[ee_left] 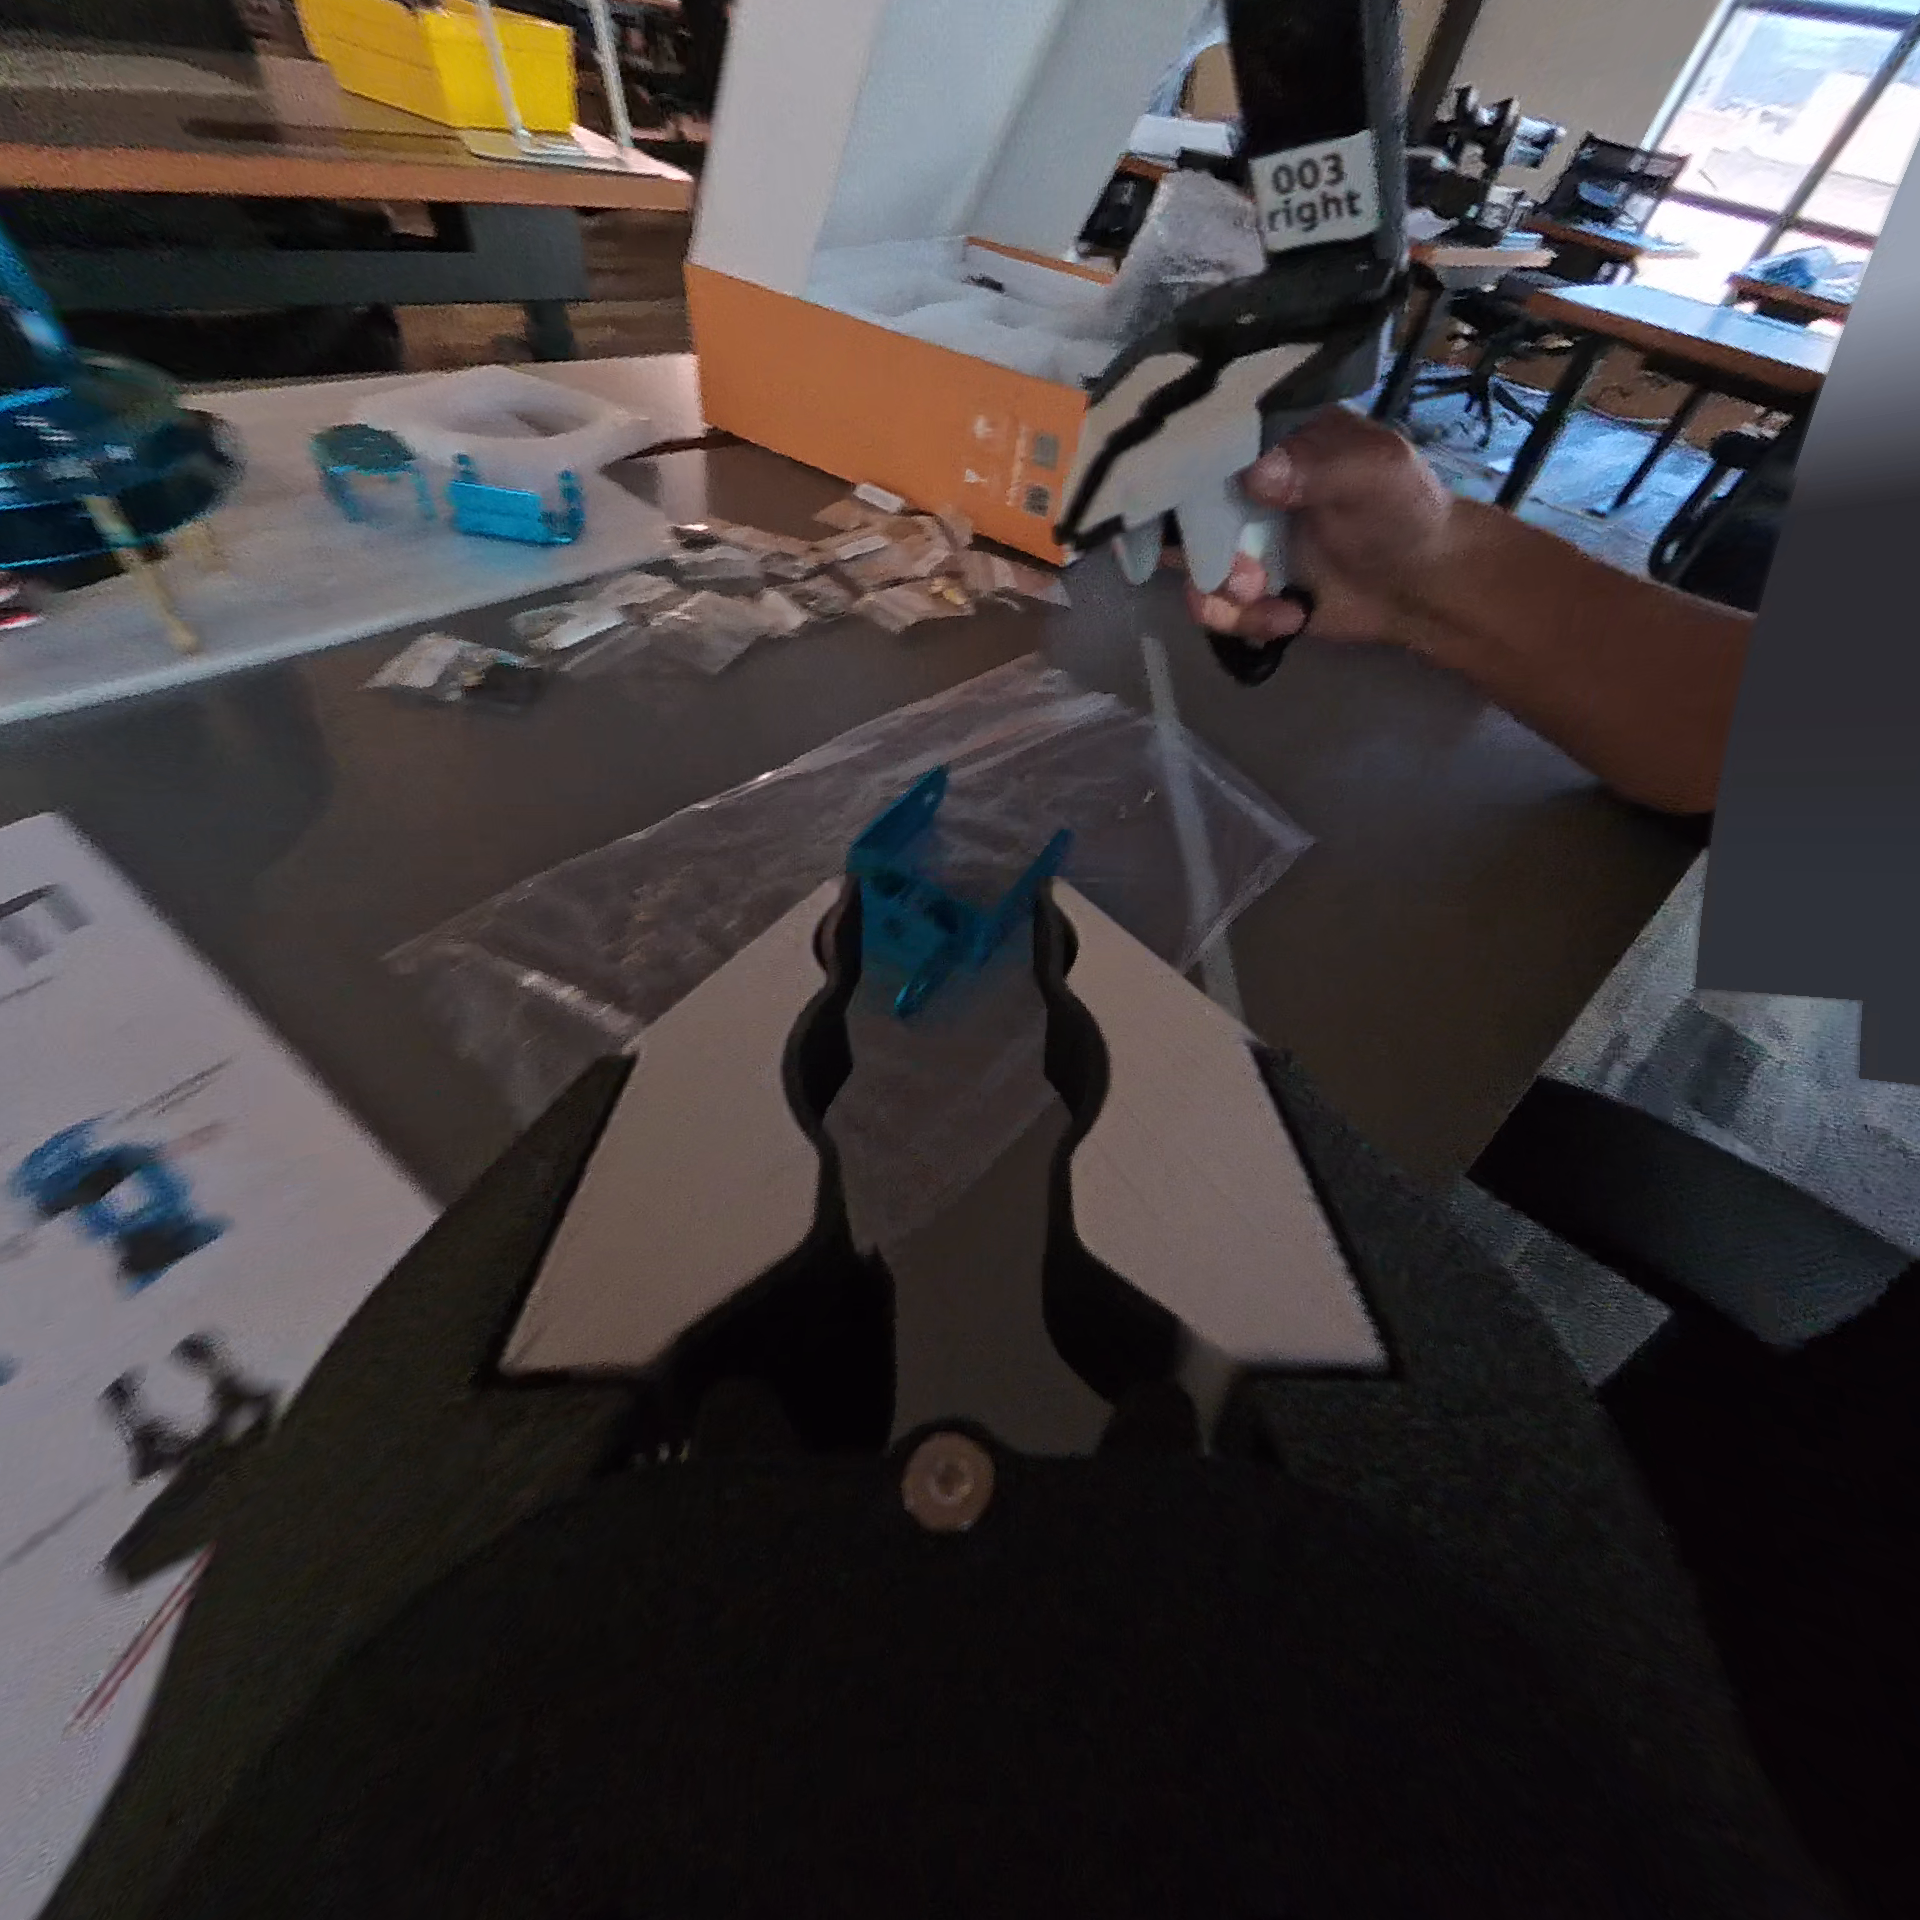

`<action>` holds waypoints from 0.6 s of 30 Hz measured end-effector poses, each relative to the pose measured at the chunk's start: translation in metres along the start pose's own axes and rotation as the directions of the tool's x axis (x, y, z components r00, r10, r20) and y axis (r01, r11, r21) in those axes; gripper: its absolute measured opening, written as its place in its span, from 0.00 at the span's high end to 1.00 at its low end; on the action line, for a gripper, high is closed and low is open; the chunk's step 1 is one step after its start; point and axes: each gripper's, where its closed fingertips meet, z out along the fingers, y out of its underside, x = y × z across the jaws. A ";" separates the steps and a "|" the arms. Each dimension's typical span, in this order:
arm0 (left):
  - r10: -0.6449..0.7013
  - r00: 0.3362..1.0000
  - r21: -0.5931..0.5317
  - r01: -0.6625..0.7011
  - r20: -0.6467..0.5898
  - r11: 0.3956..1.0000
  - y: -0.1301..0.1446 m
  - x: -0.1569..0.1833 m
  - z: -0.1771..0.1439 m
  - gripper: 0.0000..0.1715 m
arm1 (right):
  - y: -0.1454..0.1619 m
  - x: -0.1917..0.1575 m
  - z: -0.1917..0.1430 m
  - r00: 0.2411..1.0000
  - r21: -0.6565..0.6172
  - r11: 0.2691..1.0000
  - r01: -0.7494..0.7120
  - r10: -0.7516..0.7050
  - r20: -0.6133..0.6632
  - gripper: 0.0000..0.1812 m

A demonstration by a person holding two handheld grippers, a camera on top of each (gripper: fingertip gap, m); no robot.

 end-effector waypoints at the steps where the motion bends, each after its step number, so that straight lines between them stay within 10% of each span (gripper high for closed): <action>1: -0.001 1.000 -0.010 0.001 -0.011 1.000 -0.002 0.006 0.014 0.82 | -0.007 -0.003 0.005 0.999 0.050 0.998 -0.043 0.042 0.019 0.99; 11: 0.116 0.990 0.137 -0.127 0.081 0.982 -0.046 0.030 0.080 0.86 | -0.033 -0.033 0.027 0.922 0.206 0.912 -0.355 0.306 0.235 1.00; 18: 0.091 0.984 -0.007 -0.091 0.152 0.996 -0.013 -0.025 0.015 0.86 | -0.003 0.010 0.019 0.984 0.062 0.994 -0.085 0.093 -0.153 1.00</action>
